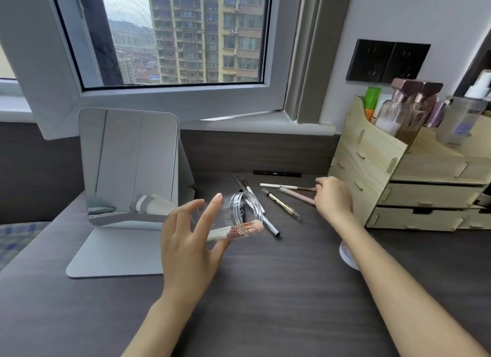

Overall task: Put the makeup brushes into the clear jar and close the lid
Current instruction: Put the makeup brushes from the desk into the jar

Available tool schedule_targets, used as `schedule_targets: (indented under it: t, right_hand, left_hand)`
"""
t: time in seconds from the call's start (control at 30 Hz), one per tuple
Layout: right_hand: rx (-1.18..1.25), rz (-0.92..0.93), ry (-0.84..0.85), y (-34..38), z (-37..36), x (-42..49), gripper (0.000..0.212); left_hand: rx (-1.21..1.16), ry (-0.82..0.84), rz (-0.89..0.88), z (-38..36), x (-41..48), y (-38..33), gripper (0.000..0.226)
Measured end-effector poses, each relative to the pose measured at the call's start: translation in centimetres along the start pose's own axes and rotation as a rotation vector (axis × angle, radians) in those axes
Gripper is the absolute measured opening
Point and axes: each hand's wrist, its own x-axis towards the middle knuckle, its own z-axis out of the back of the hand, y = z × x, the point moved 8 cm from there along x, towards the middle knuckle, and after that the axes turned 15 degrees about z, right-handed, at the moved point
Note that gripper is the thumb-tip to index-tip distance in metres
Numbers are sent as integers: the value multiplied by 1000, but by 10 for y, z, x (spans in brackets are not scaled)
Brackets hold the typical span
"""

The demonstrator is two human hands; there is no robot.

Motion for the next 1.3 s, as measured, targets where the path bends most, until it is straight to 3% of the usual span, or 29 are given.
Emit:
schedule_targets:
  t: [0.07, 0.17, 0.33, 0.47, 0.57, 0.7, 0.8, 0.93, 1.1, 1.3]
  right_hand:
    - [-171, 32, 173, -12, -23, 17, 20]
    - [-364, 136, 303, -16, -43, 35, 32]
    - [-535, 247, 319, -17, -55, 46, 27]
    - [-519, 320, 281, -17, -57, 47, 29]
    - [-353, 237, 182, -18, -44, 45, 29]
    - [218, 62, -184, -16, 10, 25, 16]
    - [610, 147, -391, 0, 62, -12, 17]
    - [977, 253, -492, 27, 118, -71, 25]
    - [927, 369, -488, 78, 126, -111, 15]
    - [578, 562, -363, 134, 80, -110, 7]
  left_hand:
    - [5, 9, 1, -2, 0, 1, 79]
    - [22, 30, -1, -6, -1, 2, 84]
    - [23, 33, -1, -7, 0, 2, 83]
    - [22, 32, -2, -8, -1, 3, 81]
    - [19, 28, 4, -9, -1, 5, 80]
    - [7, 13, 45, -6, 2, 10, 80]
    - [-16, 12, 90, -4, 3, 14, 80]
    - [-24, 4, 132, -1, 5, 17, 81]
    - [-44, 2, 69, 2, 2, 8, 79]
    - [-61, 14, 19, 5, -1, 2, 74]
